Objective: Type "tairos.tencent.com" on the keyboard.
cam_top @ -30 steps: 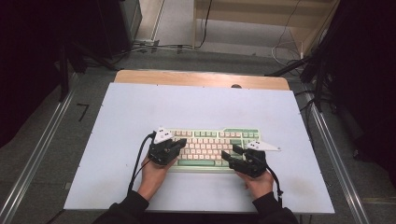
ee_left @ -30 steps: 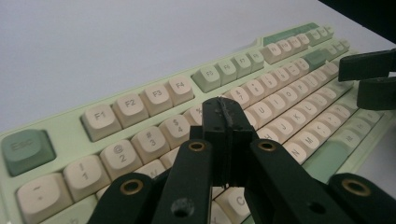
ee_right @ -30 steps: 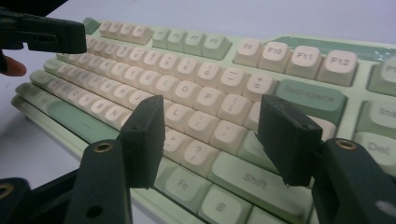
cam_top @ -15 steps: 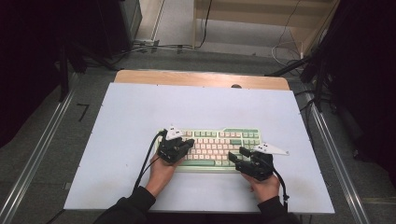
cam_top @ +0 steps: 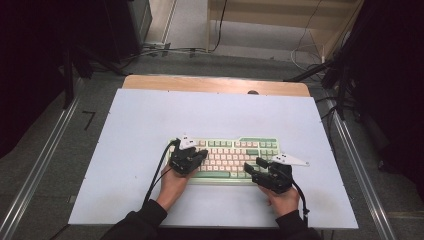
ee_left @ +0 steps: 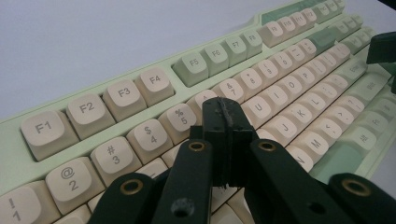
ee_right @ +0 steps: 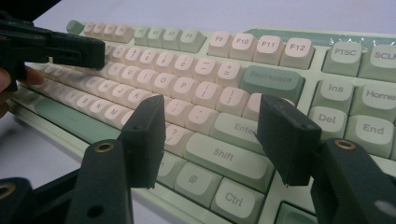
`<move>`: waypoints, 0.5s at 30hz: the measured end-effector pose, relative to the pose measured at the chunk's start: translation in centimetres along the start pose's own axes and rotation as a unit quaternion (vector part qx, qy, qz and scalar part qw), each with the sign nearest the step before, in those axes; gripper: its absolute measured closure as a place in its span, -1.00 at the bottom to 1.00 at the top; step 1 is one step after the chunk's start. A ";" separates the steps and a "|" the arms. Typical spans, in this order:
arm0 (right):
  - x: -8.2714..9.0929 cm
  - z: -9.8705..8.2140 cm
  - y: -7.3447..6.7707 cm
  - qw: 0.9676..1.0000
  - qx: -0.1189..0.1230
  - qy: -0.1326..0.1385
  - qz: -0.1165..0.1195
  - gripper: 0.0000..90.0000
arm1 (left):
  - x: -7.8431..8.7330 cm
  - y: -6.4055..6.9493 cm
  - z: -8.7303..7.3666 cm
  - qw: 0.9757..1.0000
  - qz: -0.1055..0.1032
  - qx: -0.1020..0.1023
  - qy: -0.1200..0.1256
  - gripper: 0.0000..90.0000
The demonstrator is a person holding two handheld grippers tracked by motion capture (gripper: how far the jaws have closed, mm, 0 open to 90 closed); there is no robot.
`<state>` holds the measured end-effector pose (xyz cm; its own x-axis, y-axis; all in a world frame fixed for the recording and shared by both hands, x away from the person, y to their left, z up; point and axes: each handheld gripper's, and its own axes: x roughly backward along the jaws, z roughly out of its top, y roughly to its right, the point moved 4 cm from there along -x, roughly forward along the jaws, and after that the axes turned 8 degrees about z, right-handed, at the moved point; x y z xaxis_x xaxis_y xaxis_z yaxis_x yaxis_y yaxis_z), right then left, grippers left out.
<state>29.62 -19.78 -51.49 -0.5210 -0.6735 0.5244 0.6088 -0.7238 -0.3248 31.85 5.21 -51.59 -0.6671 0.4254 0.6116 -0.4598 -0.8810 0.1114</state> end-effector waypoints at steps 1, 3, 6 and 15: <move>0.0 0.0 0.0 1.000 0.000 0.000 0.000 -0.10 | 0.0 0.0 0.0 1.000 0.001 0.000 0.000 1.00; 0.0 0.0 0.0 1.000 0.000 0.000 0.000 -0.10 | 0.0 0.0 0.0 1.000 0.000 0.001 0.000 1.00; 0.0 0.0 0.0 1.000 -0.001 -0.002 0.000 -0.10 | 0.0 0.0 0.0 1.000 -0.002 0.001 -0.002 1.00; 0.0 0.0 0.1 1.000 -0.001 -0.001 -0.001 -0.10 | 0.5 -0.2 0.3 1.000 -0.025 0.015 0.011 0.95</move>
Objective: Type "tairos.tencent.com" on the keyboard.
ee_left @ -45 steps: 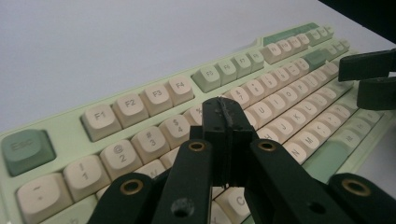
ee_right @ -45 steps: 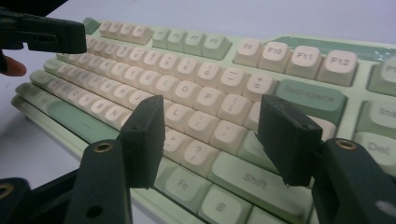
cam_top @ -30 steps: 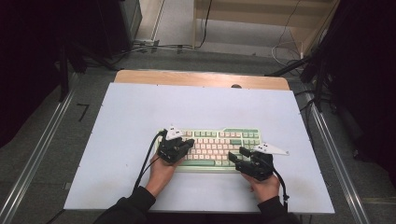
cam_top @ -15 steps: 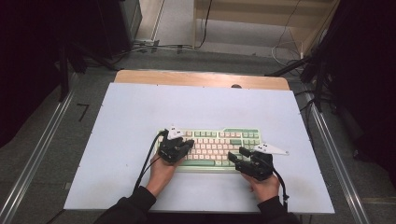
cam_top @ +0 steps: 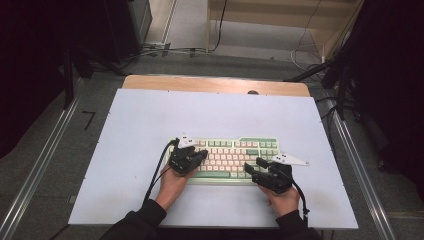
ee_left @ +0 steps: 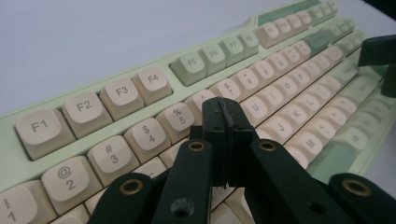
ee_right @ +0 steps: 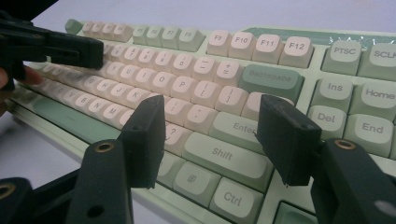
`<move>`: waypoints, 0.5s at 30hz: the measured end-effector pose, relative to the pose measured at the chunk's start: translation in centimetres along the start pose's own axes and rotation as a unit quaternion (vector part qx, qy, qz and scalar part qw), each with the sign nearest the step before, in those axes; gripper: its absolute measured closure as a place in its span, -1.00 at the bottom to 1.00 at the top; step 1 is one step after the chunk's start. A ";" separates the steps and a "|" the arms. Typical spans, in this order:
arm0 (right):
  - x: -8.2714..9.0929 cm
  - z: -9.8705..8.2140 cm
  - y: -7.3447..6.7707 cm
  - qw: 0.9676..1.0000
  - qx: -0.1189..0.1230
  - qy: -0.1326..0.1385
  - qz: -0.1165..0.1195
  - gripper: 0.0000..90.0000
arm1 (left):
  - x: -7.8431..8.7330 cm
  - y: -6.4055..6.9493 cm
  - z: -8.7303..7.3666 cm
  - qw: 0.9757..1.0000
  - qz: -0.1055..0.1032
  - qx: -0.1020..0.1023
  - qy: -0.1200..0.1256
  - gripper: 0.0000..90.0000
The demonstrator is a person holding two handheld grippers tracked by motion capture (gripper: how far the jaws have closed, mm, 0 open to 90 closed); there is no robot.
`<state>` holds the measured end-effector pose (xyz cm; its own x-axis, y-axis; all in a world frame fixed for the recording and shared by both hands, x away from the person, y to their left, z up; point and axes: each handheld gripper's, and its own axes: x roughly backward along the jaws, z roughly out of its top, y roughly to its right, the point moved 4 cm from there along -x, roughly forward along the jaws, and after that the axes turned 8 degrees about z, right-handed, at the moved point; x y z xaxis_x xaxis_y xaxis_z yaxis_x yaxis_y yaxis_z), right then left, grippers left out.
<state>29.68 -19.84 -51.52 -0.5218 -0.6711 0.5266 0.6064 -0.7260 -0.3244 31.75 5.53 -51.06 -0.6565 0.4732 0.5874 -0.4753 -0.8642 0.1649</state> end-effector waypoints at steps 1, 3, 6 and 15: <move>0.0 0.0 0.0 1.000 0.000 0.000 0.000 -0.09 | 0.3 0.1 0.2 1.000 -0.007 0.003 0.011 0.80; 0.1 0.0 0.0 1.000 0.001 0.001 0.001 -0.03 | 1.0 0.1 0.5 0.999 -0.006 0.000 0.032 0.38; 0.1 0.0 -0.2 1.000 0.006 0.000 0.006 0.14 | 2.4 -0.5 0.7 0.997 0.032 -0.003 0.074 -0.10; -0.7 0.3 -1.2 0.999 0.033 -0.013 0.023 0.72 | 4.0 -3.7 -0.6 0.993 0.061 0.052 0.082 -0.26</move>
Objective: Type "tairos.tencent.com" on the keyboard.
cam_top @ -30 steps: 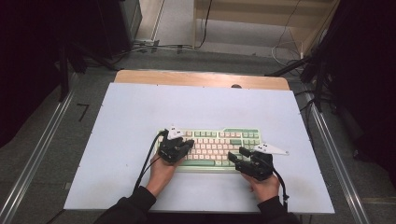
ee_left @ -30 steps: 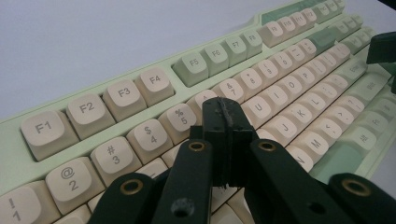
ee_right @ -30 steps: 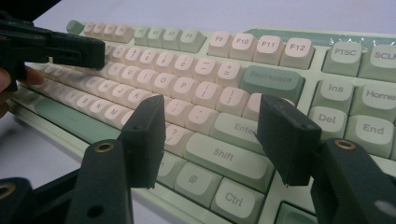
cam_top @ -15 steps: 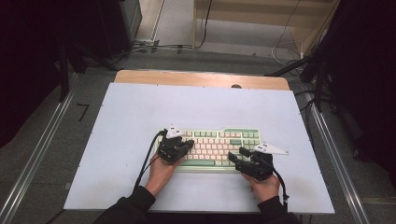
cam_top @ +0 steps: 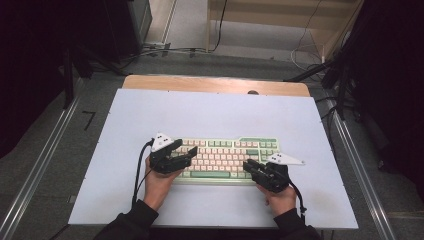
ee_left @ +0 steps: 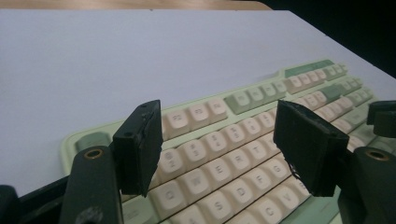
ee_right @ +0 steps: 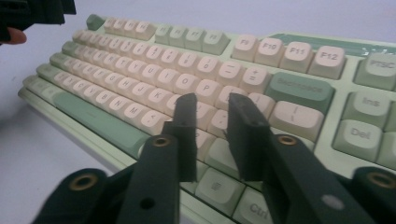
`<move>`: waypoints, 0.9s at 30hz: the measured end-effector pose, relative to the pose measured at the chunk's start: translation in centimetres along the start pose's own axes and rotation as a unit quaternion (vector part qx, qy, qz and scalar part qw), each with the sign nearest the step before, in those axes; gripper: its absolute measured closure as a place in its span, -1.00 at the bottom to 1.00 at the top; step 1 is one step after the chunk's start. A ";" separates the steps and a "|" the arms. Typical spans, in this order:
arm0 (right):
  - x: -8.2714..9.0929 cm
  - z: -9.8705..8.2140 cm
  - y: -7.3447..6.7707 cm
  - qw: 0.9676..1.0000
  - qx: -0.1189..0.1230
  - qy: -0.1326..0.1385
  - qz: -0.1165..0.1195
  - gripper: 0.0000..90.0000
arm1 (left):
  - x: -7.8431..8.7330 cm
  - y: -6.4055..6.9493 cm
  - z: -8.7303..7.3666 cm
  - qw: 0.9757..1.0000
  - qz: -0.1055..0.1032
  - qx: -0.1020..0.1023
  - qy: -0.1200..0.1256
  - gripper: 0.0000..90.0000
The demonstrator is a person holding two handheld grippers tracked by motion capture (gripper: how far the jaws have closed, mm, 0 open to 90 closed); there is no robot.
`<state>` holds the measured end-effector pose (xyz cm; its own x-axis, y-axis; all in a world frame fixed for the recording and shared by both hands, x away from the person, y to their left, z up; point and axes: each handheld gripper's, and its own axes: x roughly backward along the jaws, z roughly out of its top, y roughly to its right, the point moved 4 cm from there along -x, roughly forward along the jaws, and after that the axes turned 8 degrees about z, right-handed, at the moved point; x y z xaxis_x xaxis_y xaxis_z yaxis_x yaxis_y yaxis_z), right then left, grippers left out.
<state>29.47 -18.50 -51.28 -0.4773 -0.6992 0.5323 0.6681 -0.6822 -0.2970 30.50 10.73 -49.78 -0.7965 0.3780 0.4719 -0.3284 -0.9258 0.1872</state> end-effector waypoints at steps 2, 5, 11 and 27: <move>-0.3 0.0 -0.3 1.000 0.008 -0.007 0.005 0.80 | 0.2 -0.4 -0.3 1.000 0.005 0.006 -0.001 -0.26; -1.0 0.2 -1.0 0.999 0.026 -0.018 0.012 0.88 | 0.5 -0.7 -0.5 1.000 0.009 0.009 -0.002 -0.30; -2.0 0.4 -1.5 0.998 0.043 -0.033 0.019 0.90 | 1.1 -1.1 -0.9 1.000 0.010 0.012 -0.006 -0.33; -2.7 0.2 -1.7 0.998 0.045 -0.047 0.022 0.90 | 1.4 -1.3 -1.0 1.000 0.009 0.014 -0.004 -0.34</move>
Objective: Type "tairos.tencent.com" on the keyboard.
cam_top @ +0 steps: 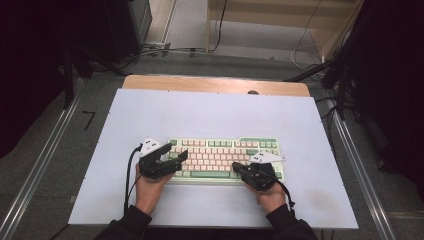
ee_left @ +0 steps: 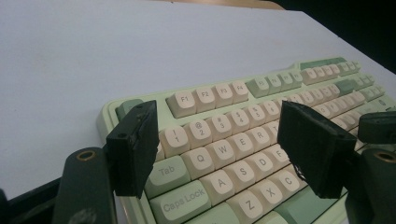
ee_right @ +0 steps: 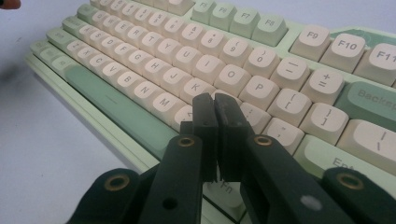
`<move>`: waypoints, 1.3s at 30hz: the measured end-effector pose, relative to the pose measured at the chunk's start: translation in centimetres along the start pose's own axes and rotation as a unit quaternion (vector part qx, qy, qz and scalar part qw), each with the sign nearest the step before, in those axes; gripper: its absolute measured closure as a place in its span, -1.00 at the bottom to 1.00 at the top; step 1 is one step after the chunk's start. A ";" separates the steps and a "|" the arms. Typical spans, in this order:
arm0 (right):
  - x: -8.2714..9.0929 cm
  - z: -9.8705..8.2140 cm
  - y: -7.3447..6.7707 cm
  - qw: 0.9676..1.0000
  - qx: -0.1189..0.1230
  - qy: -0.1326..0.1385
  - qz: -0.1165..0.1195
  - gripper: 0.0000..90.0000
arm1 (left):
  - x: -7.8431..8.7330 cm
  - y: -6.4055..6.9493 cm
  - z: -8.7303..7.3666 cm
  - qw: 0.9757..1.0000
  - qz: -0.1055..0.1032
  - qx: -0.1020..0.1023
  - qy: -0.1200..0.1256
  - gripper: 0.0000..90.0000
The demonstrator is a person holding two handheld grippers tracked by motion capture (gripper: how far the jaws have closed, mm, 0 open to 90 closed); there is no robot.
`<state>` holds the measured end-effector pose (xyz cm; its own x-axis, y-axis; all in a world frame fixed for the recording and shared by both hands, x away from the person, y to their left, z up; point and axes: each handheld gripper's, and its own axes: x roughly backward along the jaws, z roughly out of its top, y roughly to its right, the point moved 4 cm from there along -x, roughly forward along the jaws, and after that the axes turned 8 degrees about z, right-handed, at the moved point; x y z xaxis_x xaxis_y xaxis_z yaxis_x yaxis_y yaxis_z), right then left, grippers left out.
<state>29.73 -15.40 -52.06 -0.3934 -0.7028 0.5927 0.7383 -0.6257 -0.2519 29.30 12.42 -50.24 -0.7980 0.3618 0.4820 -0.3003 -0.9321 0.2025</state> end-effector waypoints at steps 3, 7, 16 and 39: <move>-0.2 -0.1 0.1 1.000 0.001 -0.003 0.001 0.90 | 0.0 0.0 0.0 1.000 0.000 0.000 0.001 -0.34; 0.0 0.0 0.2 1.000 -0.009 0.002 0.007 0.82 | 0.1 0.0 0.0 1.000 -0.001 0.001 0.001 -0.34; 1.8 0.6 2.4 0.993 -0.090 0.074 0.019 -0.11 | 0.2 0.2 0.0 1.000 -0.006 -0.003 0.003 -0.27; 2.7 0.6 3.4 0.990 -0.102 0.100 0.003 -0.16 | -0.3 2.7 -0.7 0.993 -0.089 -0.065 -0.036 1.00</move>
<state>31.50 -19.16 -50.87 -0.5050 -0.7464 0.4334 0.6223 -0.6628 -0.4164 28.36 9.77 -50.47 -0.6888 0.5162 0.5090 -0.5012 -0.8464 0.1802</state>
